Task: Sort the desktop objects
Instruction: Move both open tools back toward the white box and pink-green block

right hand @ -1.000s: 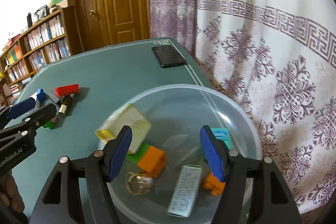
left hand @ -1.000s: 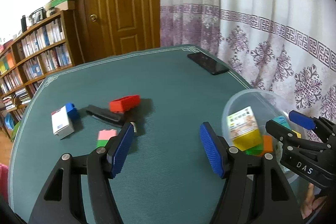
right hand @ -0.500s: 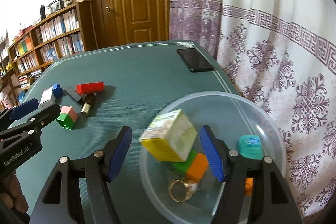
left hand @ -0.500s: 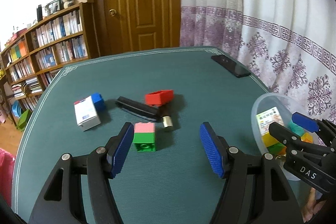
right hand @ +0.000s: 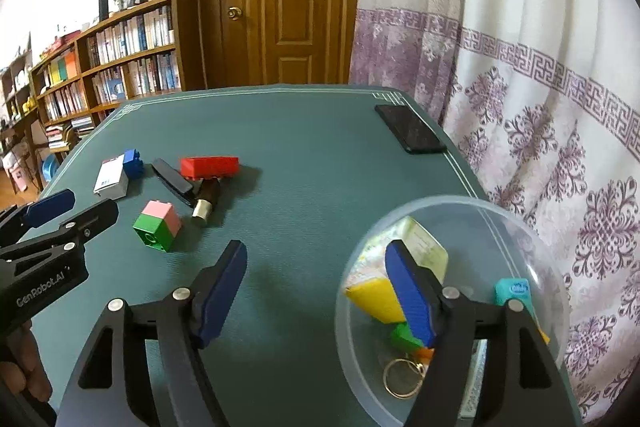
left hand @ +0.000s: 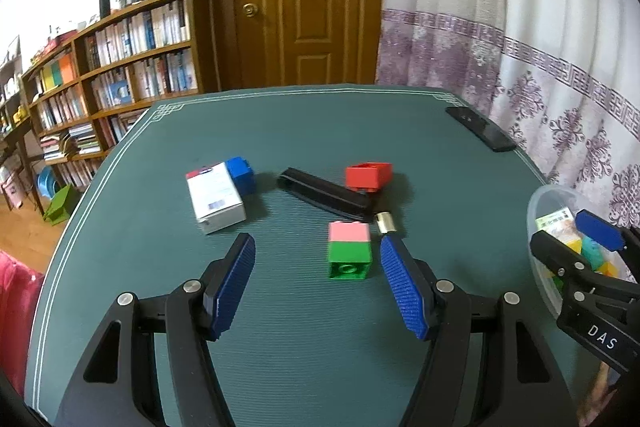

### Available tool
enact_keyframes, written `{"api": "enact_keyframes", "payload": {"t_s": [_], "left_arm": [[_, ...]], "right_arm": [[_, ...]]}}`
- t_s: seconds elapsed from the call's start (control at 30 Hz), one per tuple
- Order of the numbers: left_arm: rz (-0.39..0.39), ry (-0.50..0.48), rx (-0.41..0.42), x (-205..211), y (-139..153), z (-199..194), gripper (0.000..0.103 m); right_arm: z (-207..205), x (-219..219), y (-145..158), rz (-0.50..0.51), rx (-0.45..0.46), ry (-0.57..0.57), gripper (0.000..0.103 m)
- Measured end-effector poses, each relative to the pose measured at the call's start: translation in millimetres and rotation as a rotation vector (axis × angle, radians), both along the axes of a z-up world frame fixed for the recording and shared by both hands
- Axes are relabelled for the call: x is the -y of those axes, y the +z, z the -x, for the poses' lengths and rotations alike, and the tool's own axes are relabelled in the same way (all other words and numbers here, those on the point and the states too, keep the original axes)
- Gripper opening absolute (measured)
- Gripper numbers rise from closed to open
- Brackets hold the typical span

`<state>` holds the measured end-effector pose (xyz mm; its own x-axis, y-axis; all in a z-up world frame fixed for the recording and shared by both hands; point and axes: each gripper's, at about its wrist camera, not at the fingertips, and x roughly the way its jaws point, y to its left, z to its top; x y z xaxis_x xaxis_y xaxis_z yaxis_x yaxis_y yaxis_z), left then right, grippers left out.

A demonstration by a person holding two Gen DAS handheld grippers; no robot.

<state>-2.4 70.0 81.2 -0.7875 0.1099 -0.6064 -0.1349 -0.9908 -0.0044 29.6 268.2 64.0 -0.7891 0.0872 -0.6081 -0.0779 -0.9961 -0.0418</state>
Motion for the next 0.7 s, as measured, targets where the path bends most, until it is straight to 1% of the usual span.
{"api": "enact_keyframes", "payload": {"t_s": [0.1, 0.17, 0.4, 0.7], "left_arm": [[-0.005, 0.02, 0.005, 10.9, -2.6, 2.4, 0.069], [-0.009, 0.03, 0.009, 16.6, -3.7, 3.7, 0.069], [-0.022, 0.064, 0.026, 35.6, -9.0, 8.6, 0.069], [-0.029, 0.092, 0.047, 52.6, -14.8, 17.1, 0.069]], "right_arm": [[0.5, 8.5, 1.7, -0.041, -0.026, -0.01, 0.076], [1.3, 12.0, 4.2, -0.052, -0.038, -0.016, 0.076], [9.3, 27.5, 4.4, -0.05, -0.033, 0.019, 0.076], [25.2, 44.1, -3.8, -0.001, 0.012, 0.068, 0.076]]}}
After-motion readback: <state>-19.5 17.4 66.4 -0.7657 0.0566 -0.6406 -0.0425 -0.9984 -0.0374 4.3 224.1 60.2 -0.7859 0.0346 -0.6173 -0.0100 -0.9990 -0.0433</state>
